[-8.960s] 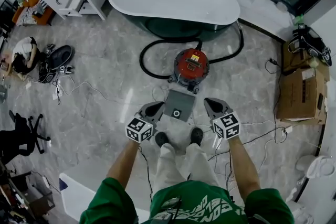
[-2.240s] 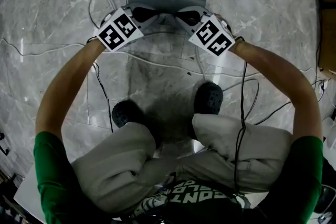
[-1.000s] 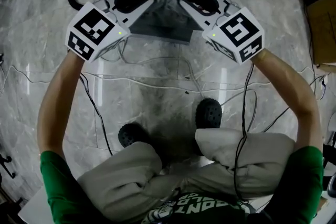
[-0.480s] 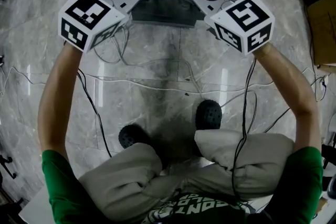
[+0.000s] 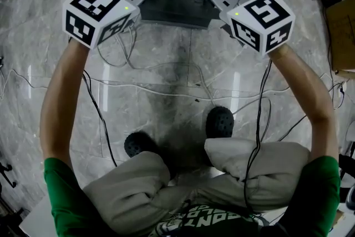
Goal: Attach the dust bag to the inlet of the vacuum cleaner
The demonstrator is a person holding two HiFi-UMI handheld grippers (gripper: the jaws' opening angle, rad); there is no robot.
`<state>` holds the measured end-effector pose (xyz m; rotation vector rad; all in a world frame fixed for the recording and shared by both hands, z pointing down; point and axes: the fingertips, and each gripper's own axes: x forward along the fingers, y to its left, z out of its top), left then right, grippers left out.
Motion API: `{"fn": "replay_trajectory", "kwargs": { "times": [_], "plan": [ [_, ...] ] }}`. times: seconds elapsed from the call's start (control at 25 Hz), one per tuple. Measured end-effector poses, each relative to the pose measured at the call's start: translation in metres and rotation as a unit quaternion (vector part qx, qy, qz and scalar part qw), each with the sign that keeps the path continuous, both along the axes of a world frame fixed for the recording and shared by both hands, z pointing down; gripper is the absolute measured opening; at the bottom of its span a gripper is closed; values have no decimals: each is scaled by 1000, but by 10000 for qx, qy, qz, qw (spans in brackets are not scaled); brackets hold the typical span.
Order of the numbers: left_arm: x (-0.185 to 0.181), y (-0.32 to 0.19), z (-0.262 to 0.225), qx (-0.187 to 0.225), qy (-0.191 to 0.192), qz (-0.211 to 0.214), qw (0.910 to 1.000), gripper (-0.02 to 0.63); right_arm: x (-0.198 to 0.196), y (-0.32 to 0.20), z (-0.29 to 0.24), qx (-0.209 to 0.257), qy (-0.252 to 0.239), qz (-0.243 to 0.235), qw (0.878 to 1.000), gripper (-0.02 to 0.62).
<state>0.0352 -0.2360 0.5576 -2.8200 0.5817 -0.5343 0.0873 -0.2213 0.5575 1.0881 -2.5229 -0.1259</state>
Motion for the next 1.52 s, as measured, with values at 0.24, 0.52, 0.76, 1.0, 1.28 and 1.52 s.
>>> {"fn": "replay_trajectory", "kwargs": {
  "times": [0.24,0.52,0.76,1.0,1.28,1.52],
  "plan": [
    [1,-3,3,6,34,-33,10000,25,0,-1,2,44,4,-26,10000,21],
    [1,-5,3,28,152,-98,9998,26,1,-3,1,66,-11,-49,10000,21],
    [3,-7,2,-13,160,-107,9998,28,2,-5,0,65,-48,-69,9999,21],
    [3,-9,3,11,177,-122,9998,29,2,-6,0,117,-22,-82,9999,21],
    [5,-15,4,85,198,-122,9997,31,3,-11,1,192,-40,-99,9998,21],
    [6,-13,6,40,156,-131,9998,31,4,-9,2,157,-53,-102,9998,21]
  ]
}}
